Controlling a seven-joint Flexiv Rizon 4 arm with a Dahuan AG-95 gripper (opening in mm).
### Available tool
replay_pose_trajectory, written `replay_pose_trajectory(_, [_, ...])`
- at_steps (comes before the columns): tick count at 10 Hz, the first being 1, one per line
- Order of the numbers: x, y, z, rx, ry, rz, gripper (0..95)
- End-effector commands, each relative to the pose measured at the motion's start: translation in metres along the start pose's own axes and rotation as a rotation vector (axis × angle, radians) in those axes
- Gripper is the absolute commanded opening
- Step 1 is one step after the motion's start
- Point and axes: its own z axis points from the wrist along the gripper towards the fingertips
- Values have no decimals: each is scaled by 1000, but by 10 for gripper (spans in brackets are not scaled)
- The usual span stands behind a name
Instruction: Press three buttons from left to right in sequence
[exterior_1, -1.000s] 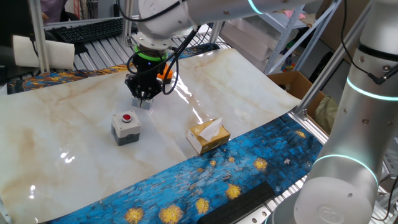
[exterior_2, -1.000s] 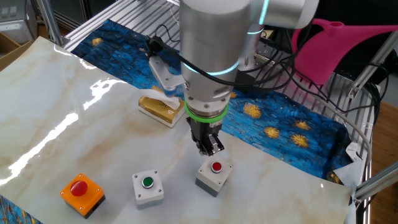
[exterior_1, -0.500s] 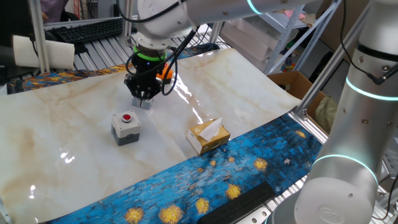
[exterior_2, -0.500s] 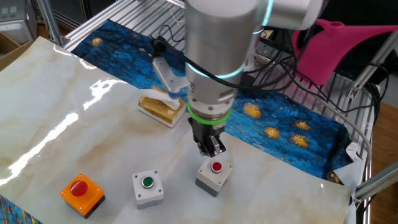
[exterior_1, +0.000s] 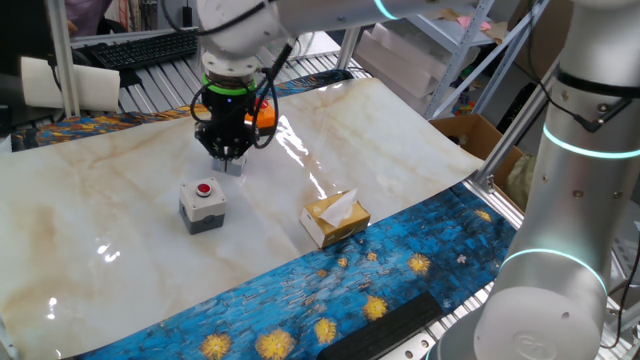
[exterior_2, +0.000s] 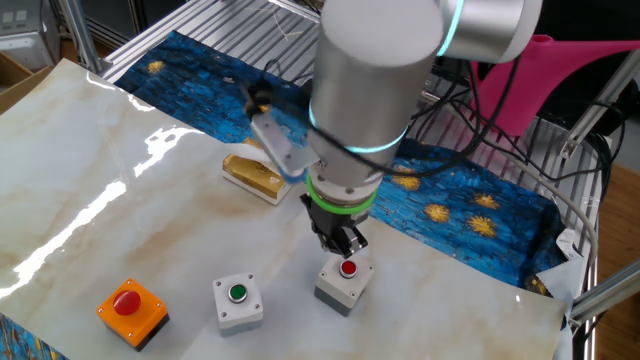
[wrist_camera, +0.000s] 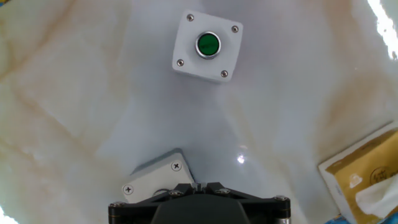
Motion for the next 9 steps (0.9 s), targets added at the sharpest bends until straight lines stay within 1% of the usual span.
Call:
replay_pose_trajectory(1, [1, 0, 0, -16, 11, -16, 0])
replay_pose_trajectory(3, [1, 0, 0, -10, 10, -19, 0])
replay_pose_trajectory(4, [1, 0, 0, -8, 8, -41, 0])
replay_pose_trajectory(6, [1, 0, 0, -1, 5, -58, 0])
replay_pose_trajectory(7, [1, 0, 0, -1, 12, -62, 0])
replay_pose_trajectory(8, [1, 0, 0, -6, 11, -57, 0])
replay_pose_trajectory(9, [1, 0, 0, -17, 14, -33, 0])
